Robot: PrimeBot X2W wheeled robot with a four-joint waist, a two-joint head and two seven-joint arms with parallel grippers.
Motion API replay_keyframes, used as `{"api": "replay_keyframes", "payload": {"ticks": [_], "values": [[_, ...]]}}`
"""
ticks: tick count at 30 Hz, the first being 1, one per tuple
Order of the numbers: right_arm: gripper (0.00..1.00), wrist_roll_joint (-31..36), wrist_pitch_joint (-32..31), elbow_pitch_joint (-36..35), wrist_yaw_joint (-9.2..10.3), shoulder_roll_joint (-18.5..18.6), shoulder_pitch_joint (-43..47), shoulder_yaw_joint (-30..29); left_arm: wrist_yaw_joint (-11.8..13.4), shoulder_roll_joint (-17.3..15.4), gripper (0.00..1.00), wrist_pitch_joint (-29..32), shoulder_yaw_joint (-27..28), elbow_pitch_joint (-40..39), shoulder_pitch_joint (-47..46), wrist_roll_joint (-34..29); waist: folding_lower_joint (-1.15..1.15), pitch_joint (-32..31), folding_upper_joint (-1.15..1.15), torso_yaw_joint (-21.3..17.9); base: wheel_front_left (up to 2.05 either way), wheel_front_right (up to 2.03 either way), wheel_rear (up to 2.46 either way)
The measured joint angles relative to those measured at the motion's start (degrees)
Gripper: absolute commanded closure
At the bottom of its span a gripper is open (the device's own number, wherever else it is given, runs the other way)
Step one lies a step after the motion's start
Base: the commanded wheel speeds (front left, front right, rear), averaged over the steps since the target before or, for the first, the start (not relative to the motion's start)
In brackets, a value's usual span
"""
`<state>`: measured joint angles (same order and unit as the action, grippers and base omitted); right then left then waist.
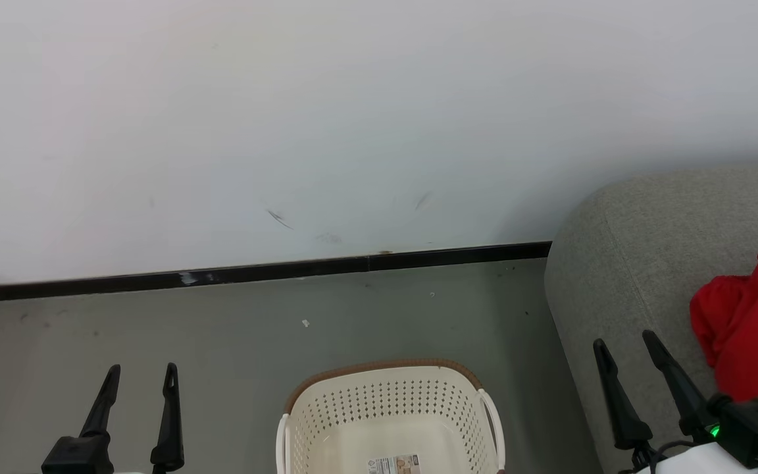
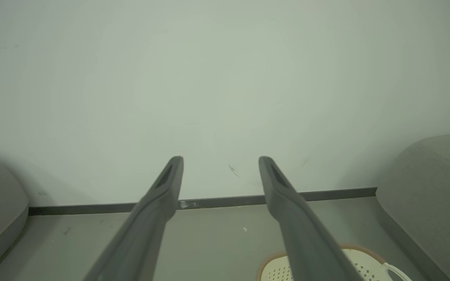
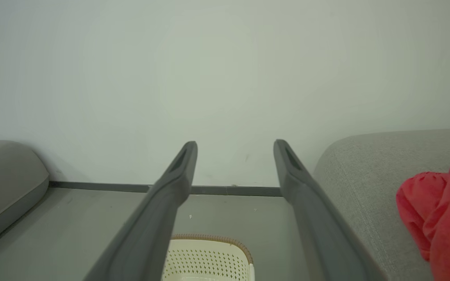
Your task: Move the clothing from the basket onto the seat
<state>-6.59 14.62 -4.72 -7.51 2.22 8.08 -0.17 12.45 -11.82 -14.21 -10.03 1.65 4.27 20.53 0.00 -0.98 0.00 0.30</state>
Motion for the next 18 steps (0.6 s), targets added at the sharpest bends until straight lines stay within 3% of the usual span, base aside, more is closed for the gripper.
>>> {"api": "replay_keyframes", "payload": {"ticks": [2,3,9,18], "values": [[0.00,-0.2,0.0,-0.1,0.00,0.0,0.0,-0.3,0.0,-0.1,0.00,0.0,0.0,0.0,0.0,-0.1,0.00,0.0,0.00,0.0,0.00,0.00,0.00],[1.00,-0.2,0.0,0.2,0.00,0.0,0.0,-0.3,0.0,0.0,1.00,0.0,-0.1,0.4,0.0,0.1,0.01,0.1,0.00,0.0,0.00,0.00,0.00],[1.00,-0.6,0.0,3.3,0.00,-0.6,1.2,0.1,0.0,2.6,1.00,0.1,-1.1,3.1,1.3,0.6,0.00,0.1,0.00,0.0,0.00,0.00,0.00],[1.00,-6.2,0.0,2.0,0.00,-0.6,2.7,1.6,-1.2,2.8,1.00,1.1,-0.8,2.8,1.4,6.2,0.01,0.3,0.00,-0.1,0.00,0.00,0.00]]}}
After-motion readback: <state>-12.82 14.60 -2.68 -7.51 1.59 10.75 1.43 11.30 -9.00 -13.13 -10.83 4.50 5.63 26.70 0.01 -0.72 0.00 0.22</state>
